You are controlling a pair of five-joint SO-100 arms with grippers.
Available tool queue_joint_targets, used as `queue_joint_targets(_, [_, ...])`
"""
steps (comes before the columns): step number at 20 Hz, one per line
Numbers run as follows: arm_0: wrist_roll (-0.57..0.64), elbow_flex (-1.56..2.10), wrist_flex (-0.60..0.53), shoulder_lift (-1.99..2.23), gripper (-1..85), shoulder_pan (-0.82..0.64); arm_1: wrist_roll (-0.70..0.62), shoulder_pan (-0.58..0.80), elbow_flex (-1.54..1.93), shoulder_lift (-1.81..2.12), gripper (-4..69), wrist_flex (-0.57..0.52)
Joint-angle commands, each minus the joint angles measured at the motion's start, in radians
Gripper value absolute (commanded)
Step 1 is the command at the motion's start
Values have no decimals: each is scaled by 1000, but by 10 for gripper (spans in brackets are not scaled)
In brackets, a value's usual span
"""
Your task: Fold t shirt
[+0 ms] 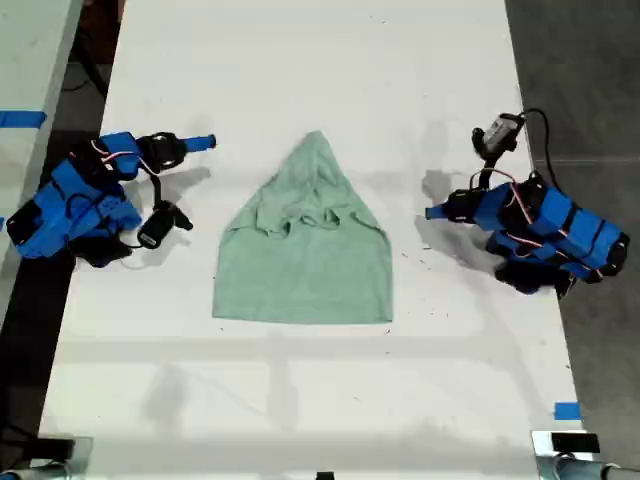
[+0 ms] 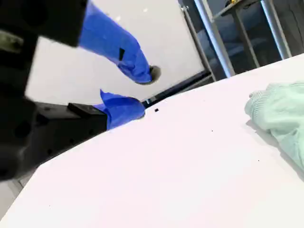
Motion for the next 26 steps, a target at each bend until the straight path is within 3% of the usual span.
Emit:
queue_joint_targets(1, [12, 18, -12, 9, 54, 12, 72, 98, -15, 15, 135, 81])
queue_joint_targets(15, [-9, 23, 6, 9, 43, -28, 117, 86, -3, 15, 83, 83])
queue_joint_targets(17, [-9, 23, 6, 9, 29, -28, 100, 78, -6, 15, 16, 71])
queue_joint_targets(18, [-9, 25, 3, 9, 21, -31, 74, 61, -18, 14, 49, 63])
queue_joint_targets(19, [-9, 25, 2, 9, 18, -32, 66, 29, -29, 5, 156, 49])
queue_joint_targets(20, [-9, 25, 2, 9, 14, -35, 83, -14, -66, -29, 209, 51])
queue_joint_targets(21, [-9, 25, 0, 9, 12, -37, 150, -101, -137, -104, 219, 63])
queue_joint_targets(22, [-9, 25, 0, 9, 9, -40, 233, -218, -199, -195, 228, 37])
queue_joint_targets(24, [-9, 25, 0, 9, 3, -34, 360, -423, -281, -508, 238, -179])
queue_joint_targets(26, [-9, 25, 2, 9, 3, -31, 433, -537, -397, -925, 257, -376])
